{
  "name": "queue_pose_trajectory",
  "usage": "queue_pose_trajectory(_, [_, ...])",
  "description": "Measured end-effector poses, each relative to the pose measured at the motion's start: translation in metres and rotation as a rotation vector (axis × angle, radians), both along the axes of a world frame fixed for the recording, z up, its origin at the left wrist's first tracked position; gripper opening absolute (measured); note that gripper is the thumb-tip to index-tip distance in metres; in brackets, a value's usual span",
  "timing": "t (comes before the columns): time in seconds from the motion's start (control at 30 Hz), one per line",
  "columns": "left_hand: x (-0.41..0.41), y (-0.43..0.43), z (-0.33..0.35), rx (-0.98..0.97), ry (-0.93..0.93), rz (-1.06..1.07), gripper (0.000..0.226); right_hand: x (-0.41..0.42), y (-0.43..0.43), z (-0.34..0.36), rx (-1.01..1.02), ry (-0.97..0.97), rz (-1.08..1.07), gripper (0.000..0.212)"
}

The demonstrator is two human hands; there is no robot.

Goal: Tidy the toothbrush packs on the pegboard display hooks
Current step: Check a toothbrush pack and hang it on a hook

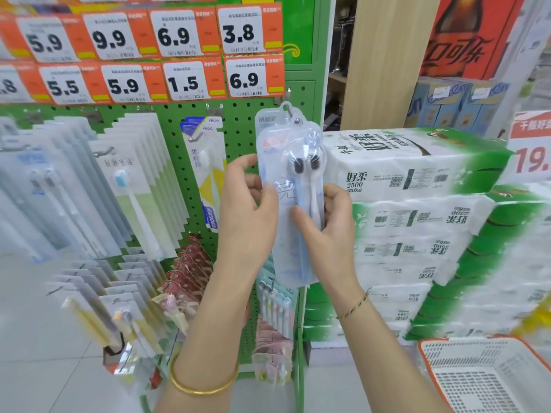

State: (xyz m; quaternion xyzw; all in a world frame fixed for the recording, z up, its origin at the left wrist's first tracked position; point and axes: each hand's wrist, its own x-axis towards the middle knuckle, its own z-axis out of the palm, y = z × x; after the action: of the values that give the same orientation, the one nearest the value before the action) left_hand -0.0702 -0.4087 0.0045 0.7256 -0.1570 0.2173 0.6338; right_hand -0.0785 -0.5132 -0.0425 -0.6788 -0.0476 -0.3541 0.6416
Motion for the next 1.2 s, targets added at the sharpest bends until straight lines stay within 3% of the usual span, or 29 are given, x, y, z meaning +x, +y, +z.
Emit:
queue_pose_trajectory(0.13, [-0.009, -0.003, -0.005, -0.014, 0.003, 0.002, 0.027, -0.006, -0.005, -0.001, 0.066, -0.008, 0.030, 0.032])
queue_pose_trajectory(0.33, [-0.020, -0.009, -0.041, 0.002, 0.165, -0.162, 0.010, -0.024, -0.025, -0.017, 0.131, 0.110, 0.121, 0.033])
queue_pose_trajectory(0.43, [-0.024, -0.015, -0.062, -0.011, 0.229, -0.176, 0.013, -0.034, -0.038, -0.031, 0.154, 0.174, 0.171, 0.020])
queue_pose_trajectory(0.6, [-0.023, -0.025, -0.092, -0.046, 0.376, -0.198, 0.016, -0.047, -0.057, -0.050, 0.230, 0.315, 0.253, 0.016])
queue_pose_trajectory(0.8, [-0.030, -0.023, -0.116, 0.008, 0.531, -0.369, 0.023, -0.050, -0.055, -0.068, 0.358, 0.364, 0.127, 0.009])
queue_pose_trajectory(0.93, [-0.034, -0.021, -0.125, 0.029, 0.558, -0.334, 0.023, -0.052, -0.051, -0.078, 0.369, 0.393, 0.105, 0.014])
queue_pose_trajectory(1.2, [-0.041, -0.021, -0.131, 0.006, 0.539, -0.267, 0.022, -0.065, -0.060, -0.089, 0.269, 0.529, 0.278, 0.011])
